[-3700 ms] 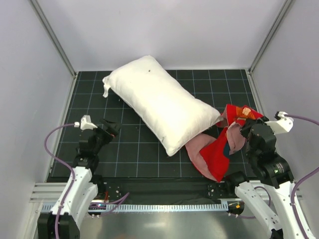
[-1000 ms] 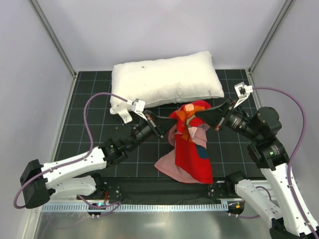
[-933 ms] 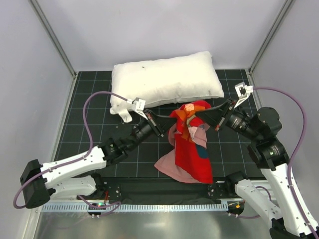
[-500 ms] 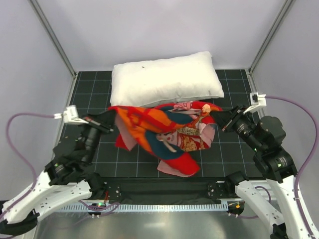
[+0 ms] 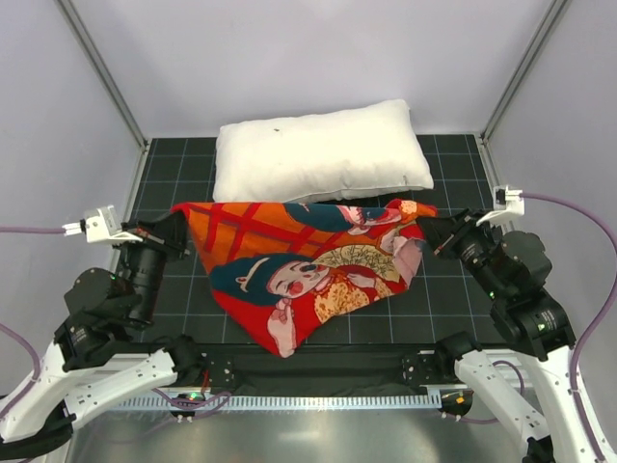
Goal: Put the pillow into the pillowcase
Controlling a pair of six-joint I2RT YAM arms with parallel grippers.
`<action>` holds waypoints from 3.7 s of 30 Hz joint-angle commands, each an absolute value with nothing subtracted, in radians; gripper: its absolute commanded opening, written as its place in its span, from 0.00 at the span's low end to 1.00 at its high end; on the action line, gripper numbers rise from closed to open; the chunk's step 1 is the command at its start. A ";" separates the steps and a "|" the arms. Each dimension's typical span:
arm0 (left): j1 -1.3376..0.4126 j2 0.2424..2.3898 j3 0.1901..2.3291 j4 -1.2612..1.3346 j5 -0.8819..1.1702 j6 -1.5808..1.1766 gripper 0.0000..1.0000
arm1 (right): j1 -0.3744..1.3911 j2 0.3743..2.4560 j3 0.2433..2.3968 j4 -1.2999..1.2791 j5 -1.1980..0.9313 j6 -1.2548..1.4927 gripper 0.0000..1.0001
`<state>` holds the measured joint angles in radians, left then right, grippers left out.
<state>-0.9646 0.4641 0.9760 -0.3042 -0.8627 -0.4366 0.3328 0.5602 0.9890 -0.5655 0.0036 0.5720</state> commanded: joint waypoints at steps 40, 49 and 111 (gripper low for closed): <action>-0.759 1.455 1.626 -0.189 -0.194 -0.350 0.89 | 0.264 0.578 0.885 -0.537 0.427 0.573 1.00; -0.589 0.958 1.235 -0.448 -0.376 -0.509 1.00 | 0.426 0.796 0.839 -0.345 -0.356 0.442 0.88; -0.391 0.667 0.864 -0.640 -0.218 -0.459 1.00 | 0.784 1.245 0.866 0.080 -0.554 0.614 0.04</action>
